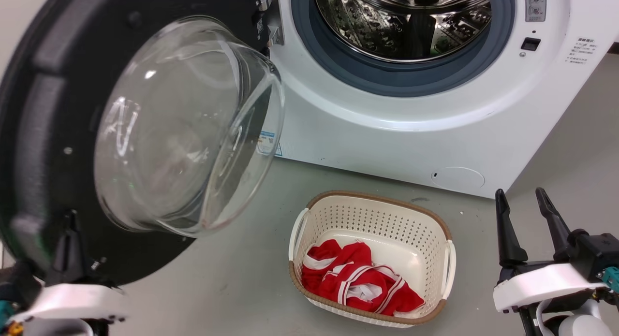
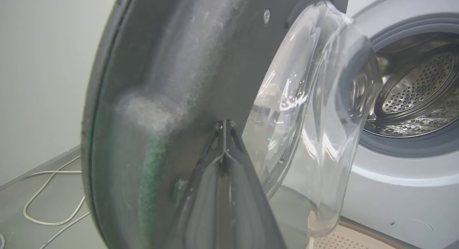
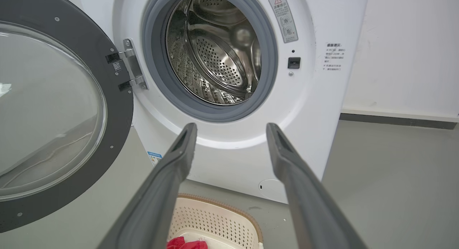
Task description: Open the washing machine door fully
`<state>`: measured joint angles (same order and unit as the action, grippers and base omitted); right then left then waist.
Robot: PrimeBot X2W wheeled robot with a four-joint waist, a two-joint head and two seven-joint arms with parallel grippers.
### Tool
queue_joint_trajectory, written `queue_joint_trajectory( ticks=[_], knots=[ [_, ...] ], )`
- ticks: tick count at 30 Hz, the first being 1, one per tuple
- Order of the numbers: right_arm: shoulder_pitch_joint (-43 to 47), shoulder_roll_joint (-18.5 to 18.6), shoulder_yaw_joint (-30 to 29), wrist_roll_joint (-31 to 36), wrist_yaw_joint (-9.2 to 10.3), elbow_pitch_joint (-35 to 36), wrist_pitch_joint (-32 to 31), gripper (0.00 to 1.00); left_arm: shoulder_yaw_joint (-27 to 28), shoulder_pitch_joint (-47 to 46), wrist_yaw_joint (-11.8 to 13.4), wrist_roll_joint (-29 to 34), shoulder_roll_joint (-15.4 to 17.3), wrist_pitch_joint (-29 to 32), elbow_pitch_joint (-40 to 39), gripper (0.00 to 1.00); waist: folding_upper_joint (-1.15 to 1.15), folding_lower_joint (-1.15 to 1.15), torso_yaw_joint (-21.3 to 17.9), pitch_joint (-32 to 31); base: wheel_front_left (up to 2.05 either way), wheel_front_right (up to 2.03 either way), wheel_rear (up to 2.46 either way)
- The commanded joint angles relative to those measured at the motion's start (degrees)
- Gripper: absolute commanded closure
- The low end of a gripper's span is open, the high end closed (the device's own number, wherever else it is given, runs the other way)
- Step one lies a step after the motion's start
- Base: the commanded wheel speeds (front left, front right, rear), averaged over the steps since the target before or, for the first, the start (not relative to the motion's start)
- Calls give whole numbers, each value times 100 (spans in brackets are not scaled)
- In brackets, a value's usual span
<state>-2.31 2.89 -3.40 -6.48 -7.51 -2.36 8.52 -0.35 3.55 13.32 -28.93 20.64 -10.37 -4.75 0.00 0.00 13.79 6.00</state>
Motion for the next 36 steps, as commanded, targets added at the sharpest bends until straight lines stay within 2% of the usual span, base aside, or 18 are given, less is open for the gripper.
queue_joint_trajectory(
  ticks=[1,10,19,24,27,31,36],
  knots=[
    [-67,-5,-10,49,4,32,-6,0,151,-159,0,-67,73,-64,144,100,0,0,-9,51,0,0,0],
    [-214,-6,1,122,4,116,-88,0,711,-1050,-421,-478,487,-282,1347,100,0,0,-81,327,0,0,0],
    [-310,-6,3,179,4,177,-108,0,950,-1744,-812,-620,830,-406,2581,100,0,0,-160,495,0,0,0],
    [-337,-6,-39,238,4,189,-117,0,891,-2146,-1021,-468,898,-461,3125,100,0,0,-166,515,0,0,0],
    [-336,-6,-29,220,4,148,-74,0,894,-2174,-1098,-323,872,-486,3245,100,0,0,-190,407,0,0,0],
    [-230,-6,-34,236,4,93,0,0,971,-1899,-1111,-27,762,-492,2885,100,0,0,-212,240,0,0,0],
    [-128,-6,-1,149,4,-16,47,0,1013,-1369,-1084,306,476,-482,2235,100,0,0,-279,2,0,0,0]
  ],
)
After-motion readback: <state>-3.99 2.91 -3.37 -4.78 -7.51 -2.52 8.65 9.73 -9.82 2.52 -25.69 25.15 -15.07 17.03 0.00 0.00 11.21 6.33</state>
